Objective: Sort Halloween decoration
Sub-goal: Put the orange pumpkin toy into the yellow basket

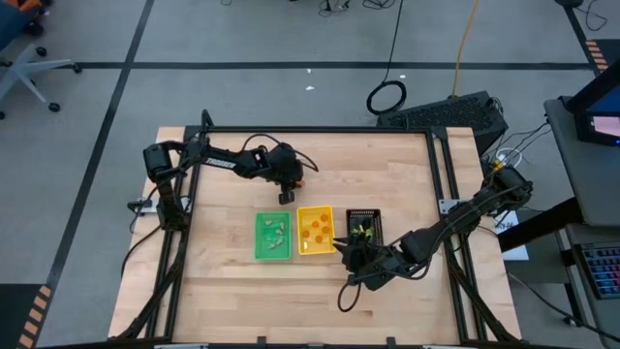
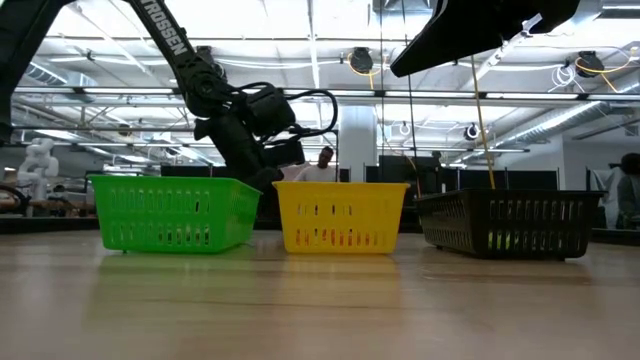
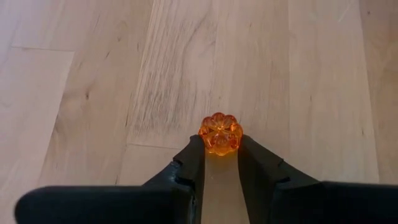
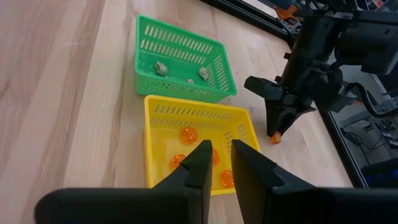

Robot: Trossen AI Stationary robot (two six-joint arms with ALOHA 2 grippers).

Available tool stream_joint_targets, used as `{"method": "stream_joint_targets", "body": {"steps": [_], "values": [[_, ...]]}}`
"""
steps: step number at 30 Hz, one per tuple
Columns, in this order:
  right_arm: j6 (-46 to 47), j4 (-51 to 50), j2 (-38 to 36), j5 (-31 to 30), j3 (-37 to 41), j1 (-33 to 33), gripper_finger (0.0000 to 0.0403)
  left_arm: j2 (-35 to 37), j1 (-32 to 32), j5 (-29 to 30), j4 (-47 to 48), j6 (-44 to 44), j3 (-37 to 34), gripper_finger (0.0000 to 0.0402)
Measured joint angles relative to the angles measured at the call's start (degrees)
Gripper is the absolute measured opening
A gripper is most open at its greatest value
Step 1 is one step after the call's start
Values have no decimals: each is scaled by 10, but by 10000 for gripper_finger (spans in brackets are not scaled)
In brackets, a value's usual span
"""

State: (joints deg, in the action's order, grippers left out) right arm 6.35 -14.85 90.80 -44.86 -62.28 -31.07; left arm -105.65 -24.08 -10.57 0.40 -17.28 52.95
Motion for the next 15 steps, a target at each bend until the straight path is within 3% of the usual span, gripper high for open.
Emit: {"method": "stream_joint_targets", "body": {"steps": [15], "values": [[0, 0, 0, 0, 0, 0, 47, 23, 1, 0, 16, -1, 0, 75]]}}
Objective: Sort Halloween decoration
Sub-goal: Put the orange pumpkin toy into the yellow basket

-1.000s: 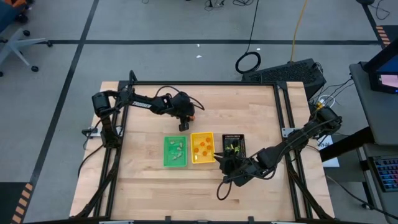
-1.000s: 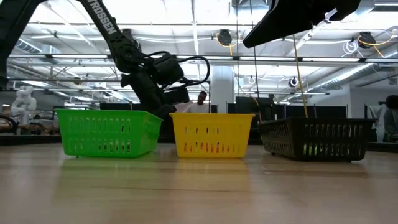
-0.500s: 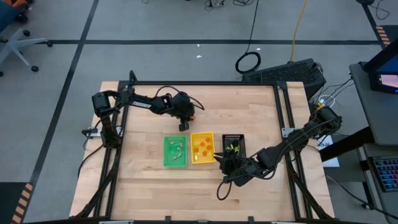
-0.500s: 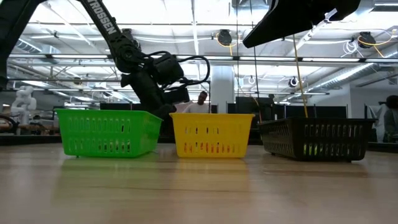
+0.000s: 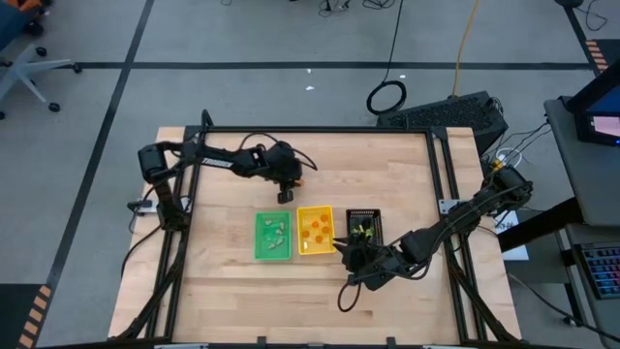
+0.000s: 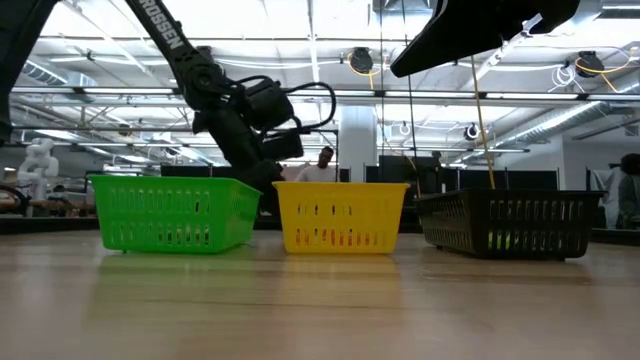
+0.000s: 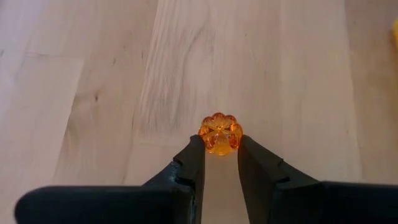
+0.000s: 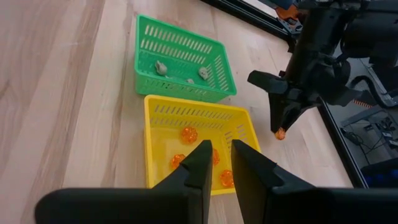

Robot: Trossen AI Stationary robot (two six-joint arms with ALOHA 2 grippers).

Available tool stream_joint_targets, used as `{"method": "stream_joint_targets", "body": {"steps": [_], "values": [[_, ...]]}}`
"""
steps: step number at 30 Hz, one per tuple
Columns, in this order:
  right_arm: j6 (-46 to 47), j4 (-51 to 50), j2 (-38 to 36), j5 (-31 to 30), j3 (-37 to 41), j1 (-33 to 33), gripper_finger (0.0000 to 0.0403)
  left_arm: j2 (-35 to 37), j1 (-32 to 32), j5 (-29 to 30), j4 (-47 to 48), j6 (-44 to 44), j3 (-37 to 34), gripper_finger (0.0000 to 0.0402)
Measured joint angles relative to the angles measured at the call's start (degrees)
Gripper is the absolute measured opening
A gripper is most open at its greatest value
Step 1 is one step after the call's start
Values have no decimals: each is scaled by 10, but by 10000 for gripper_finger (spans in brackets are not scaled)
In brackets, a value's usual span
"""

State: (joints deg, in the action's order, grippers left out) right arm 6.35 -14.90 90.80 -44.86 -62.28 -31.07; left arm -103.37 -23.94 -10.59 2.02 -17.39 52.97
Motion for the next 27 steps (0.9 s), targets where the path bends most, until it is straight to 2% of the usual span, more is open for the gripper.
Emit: {"method": "stream_joint_targets", "body": {"steps": [4, 13, 20, 27], "values": [[-1, 0, 0, 1, 0, 0, 47, 24, 1, -5, 22, 0, 0, 75], [4, 5, 0, 7, 0, 8, 55, 103, 20, -66, 48, 6, 0, 75], [-31, 5, 0, 21, 0, 34, 121, 157, 54, -104, 52, 12, 0, 75], [-150, 76, 0, 17, 0, 66, 193, 191, 95, -105, 46, 35, 0, 75]]}}
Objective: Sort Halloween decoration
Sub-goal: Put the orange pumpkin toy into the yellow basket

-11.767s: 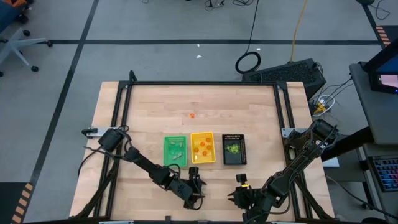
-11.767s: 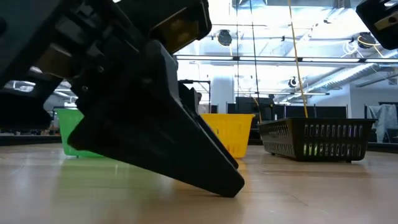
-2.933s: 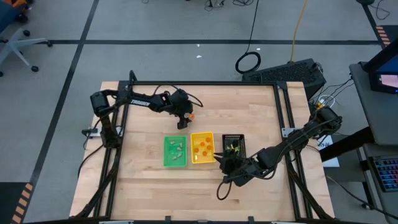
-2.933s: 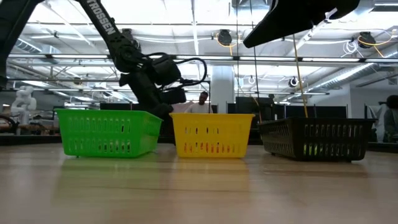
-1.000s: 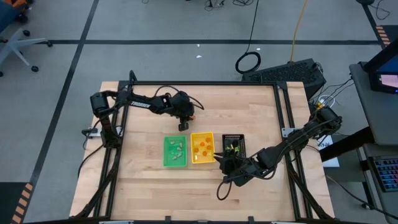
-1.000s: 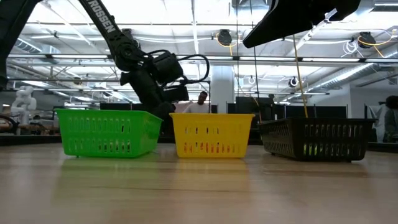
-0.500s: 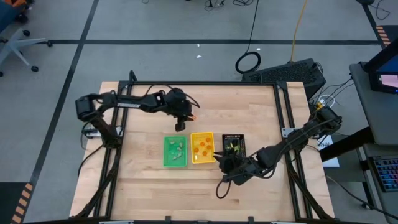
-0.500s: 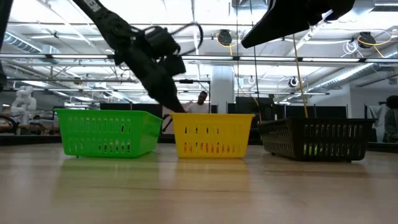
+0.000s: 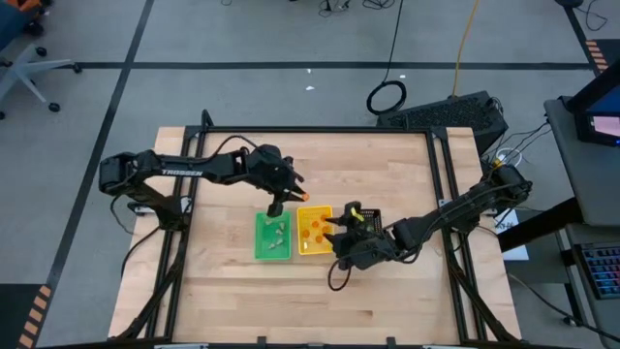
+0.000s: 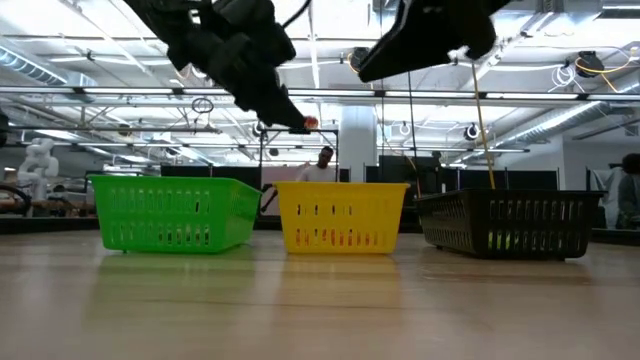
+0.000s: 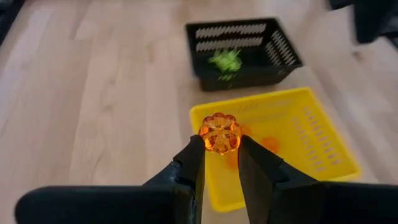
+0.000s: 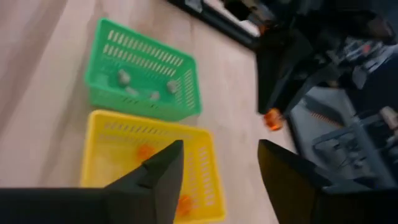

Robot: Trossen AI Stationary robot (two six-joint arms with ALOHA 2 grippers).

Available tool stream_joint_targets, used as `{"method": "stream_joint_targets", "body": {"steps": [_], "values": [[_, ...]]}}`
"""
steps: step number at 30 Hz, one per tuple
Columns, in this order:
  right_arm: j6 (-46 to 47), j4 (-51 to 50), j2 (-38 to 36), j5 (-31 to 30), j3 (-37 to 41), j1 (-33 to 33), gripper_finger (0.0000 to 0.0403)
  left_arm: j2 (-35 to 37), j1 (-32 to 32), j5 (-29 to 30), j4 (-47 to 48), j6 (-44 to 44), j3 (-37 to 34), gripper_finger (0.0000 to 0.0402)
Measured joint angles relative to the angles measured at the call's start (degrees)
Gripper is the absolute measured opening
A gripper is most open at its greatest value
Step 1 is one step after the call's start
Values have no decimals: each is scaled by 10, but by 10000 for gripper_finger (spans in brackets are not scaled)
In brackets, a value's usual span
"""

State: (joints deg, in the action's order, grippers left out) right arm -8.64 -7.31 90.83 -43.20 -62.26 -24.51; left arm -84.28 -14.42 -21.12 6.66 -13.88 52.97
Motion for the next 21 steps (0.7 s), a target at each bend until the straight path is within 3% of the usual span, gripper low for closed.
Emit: {"method": "stream_joint_targets", "body": {"steps": [9, 21], "values": [[-190, 80, 0, 0, 0, 11, 221, 15, 62, 0, -19, 42, 0, 75], [-317, 115, 0, 29, 0, 16, 222, 15, 129, 0, -115, 65, 0, 75]]}}
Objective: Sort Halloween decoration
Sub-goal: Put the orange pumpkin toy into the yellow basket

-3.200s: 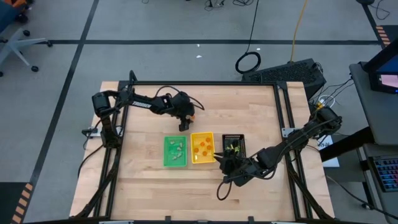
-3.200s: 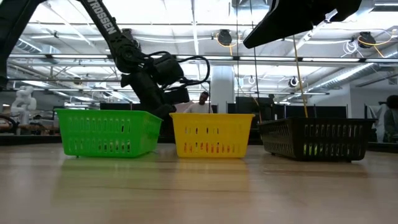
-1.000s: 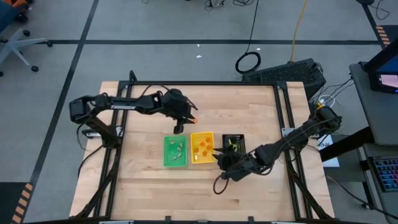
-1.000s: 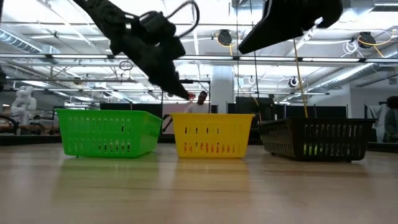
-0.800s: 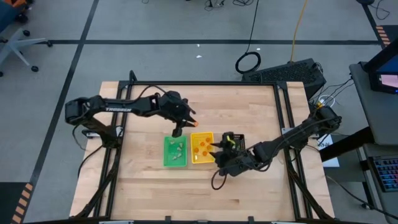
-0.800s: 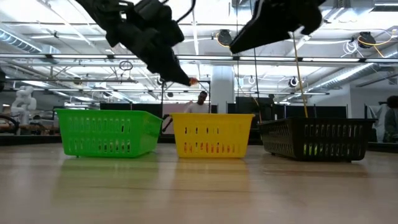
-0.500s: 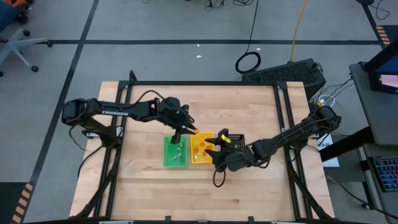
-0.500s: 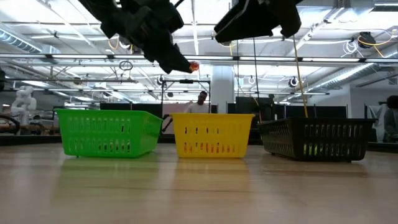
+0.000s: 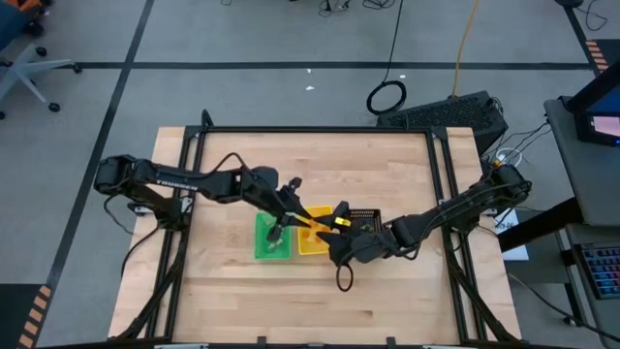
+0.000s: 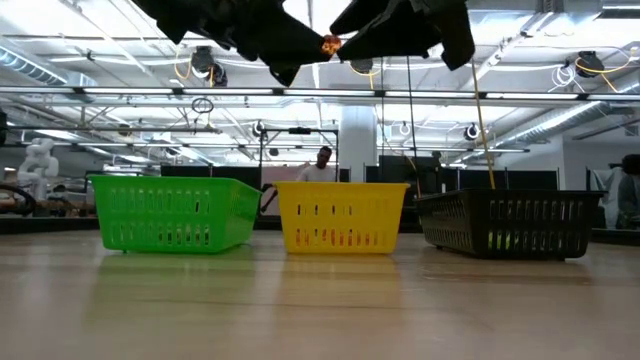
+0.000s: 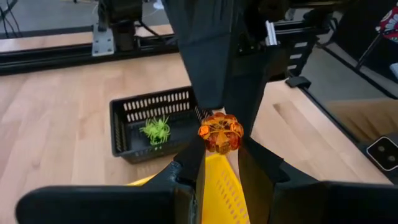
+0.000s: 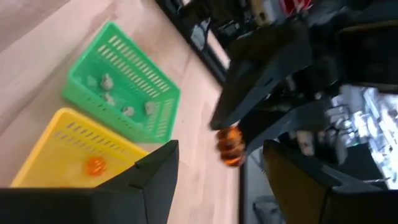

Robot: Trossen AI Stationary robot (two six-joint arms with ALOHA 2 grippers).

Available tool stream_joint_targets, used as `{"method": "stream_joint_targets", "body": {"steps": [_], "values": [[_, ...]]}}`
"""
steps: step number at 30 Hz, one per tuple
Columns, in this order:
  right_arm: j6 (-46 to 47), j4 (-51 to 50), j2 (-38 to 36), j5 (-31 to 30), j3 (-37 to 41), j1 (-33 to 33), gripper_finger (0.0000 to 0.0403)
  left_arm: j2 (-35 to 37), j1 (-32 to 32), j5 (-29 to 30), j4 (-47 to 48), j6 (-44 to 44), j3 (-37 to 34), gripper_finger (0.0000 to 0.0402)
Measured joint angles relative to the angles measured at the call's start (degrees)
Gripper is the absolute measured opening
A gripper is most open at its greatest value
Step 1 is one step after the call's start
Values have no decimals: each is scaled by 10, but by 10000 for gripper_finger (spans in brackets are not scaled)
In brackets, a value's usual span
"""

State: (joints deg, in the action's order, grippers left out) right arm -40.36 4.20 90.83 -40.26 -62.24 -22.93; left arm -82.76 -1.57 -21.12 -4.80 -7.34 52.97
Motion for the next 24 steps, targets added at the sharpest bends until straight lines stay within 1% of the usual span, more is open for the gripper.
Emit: {"method": "stream_joint_targets", "body": {"steps": [5, 8, 10, 16, 21, 24], "values": [[-61, 48, 0, 3, 0, 0, 216, 0, 9, 0, -3, 3, 0, 75], [-81, 54, 0, 32, 0, 4, 201, 0, 10, 0, -5, 11, 0, 75], [-83, 55, 0, 46, 0, 8, 189, 0, 11, 0, -5, 16, 0, 75], [-84, 55, 0, 48, 0, 16, 161, 0, 13, 0, -7, 26, 0, 75], [-82, 54, 0, 85, 0, 24, 137, 0, 13, 0, -8, 27, 0, 75], [-76, 51, 0, 91, 0, 28, 121, 0, 13, 0, -8, 31, 0, 75]]}}
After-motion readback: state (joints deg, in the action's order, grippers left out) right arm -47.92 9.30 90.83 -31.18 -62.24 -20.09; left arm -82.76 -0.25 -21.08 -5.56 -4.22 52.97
